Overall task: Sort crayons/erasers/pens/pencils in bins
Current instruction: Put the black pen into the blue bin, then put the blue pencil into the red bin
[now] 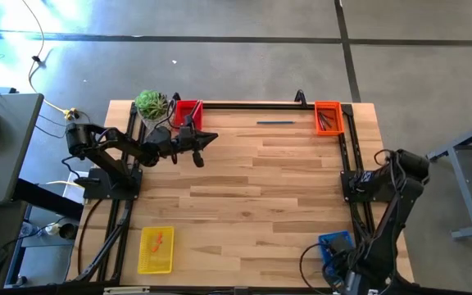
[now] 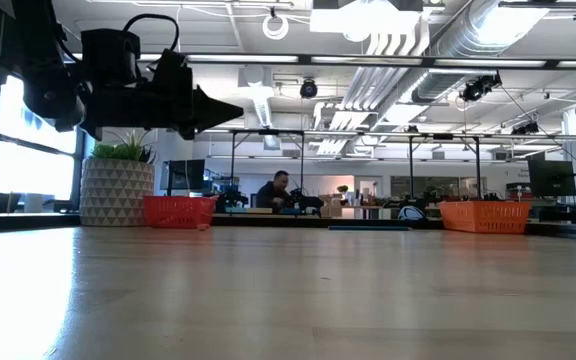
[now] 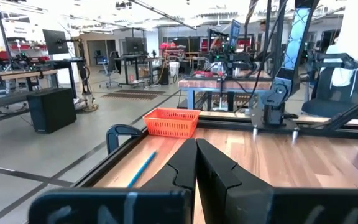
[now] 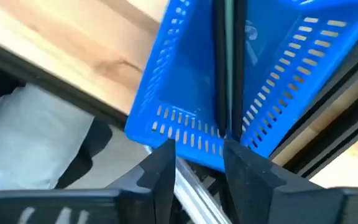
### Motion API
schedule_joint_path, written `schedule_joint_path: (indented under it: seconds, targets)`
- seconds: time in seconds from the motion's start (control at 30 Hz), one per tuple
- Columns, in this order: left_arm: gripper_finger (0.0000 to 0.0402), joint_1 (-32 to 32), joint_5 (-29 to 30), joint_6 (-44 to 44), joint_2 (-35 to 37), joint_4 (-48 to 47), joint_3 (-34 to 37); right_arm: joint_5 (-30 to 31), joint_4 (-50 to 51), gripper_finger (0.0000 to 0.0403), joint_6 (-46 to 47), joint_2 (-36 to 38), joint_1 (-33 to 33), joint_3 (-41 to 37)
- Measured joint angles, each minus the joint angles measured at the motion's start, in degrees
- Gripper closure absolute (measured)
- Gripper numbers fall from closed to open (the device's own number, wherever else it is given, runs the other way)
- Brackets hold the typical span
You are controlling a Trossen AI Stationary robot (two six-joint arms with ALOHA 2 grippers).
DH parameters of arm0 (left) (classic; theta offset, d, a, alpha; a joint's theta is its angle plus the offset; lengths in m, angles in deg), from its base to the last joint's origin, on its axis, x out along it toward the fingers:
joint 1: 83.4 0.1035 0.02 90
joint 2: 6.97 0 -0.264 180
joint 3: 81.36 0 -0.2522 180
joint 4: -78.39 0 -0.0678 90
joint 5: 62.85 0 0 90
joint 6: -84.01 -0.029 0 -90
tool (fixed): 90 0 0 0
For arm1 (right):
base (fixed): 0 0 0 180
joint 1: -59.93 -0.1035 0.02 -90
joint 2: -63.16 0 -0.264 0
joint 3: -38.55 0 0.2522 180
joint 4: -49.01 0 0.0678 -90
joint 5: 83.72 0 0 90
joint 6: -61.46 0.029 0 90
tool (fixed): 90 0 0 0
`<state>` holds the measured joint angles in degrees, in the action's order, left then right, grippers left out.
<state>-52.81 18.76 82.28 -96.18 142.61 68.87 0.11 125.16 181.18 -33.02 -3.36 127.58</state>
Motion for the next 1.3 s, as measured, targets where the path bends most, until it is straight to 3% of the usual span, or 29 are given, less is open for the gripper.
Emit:
schedule_joint_path:
  seconds: [0.1,0.27,0.43,0.57,0.7,0.8,0.9,1.07,1.3]
  targets:
    - [0.0401,0.0,-0.4,-0.5,0.0,0.0,0.0,5.1,0.0,0.0307,-5.6,1.9,1.5,0.0]
    - [0.0401,-0.2,-5.8,-1.5,0.0,-0.2,0.0,21.4,0.2,0.0388,-30.6,5.3,7.1,-1.7]
    - [0.0401,-1.7,-10.3,-1.6,0.0,-0.6,0.0,26.0,-10.5,0.0392,-53.8,11.7,18.3,-12.2]
    - [0.0401,-3.4,-10.2,-3.0,0.0,-3.9,0.0,22.7,-36.0,0.04,-74.4,17.8,29.6,-27.1]
    - [0.0401,-5.1,-9.3,-3.6,0.0,-6.1,0.0,11.0,-65.6,0.0402,-90.8,21.8,43.5,-40.5]
    - [0.0401,-5.9,-9.5,-3.6,0.0,-6.8,0.0,2.4,-76.4,0.0402,-97.4,22.3,54.0,-45.0]
    - [0.0401,-6.4,-9.6,-3.6,0.0,-7.7,0.0,-2.1,-74.8,0.0402,-102.3,22.3,63.2,-44.1]
    - [0.0402,-6.4,-9.7,-3.0,0.0,-11.6,0.0,-6.8,-58.4,0.0403,-114.4,22.1,75.8,-34.6]
    - [0.0401,-6.4,-9.7,-3.3,0.0,-12.5,0.0,-2.6,-28.8,0.0403,-133.3,11.6,91.0,-15.6]
